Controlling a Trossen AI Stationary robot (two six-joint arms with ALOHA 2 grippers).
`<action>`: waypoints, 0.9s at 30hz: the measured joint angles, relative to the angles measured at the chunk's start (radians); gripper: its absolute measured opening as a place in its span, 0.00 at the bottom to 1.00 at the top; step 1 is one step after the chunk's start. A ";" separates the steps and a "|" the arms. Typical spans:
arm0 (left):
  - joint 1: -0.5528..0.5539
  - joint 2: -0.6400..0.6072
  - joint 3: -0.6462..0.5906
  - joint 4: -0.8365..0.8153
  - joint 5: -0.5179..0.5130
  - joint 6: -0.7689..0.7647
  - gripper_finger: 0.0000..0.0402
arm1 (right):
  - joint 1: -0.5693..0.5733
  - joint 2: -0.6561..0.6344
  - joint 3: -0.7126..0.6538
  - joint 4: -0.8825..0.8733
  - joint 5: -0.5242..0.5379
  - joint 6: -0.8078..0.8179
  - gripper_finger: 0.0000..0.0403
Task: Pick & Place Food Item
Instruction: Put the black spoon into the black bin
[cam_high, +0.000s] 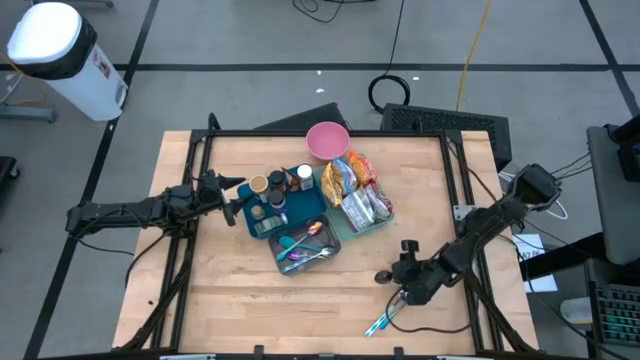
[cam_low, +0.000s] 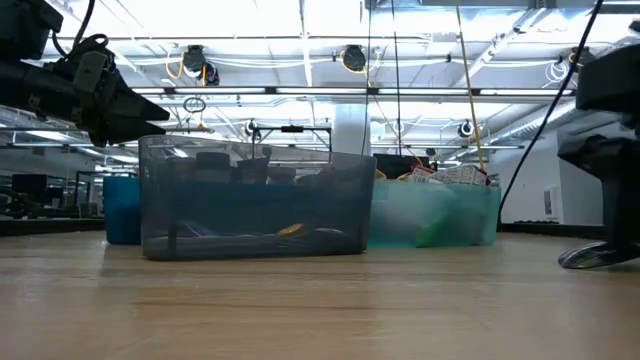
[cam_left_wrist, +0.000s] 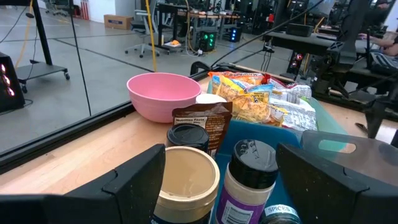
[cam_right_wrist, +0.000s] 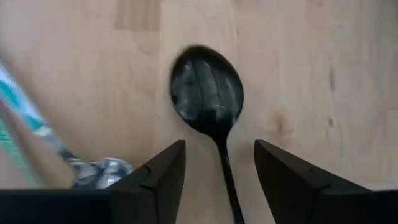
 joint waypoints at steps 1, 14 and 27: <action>0.000 0.000 0.000 0.000 0.000 0.000 0.77 | -0.005 0.012 0.000 0.002 0.000 -0.007 0.44; 0.000 0.000 0.000 0.000 0.000 0.000 0.77 | -0.108 0.043 0.000 0.092 0.002 -0.220 0.02; 0.000 0.000 0.000 0.000 0.000 0.000 0.77 | -0.270 -0.027 0.022 0.857 -0.008 -0.562 0.01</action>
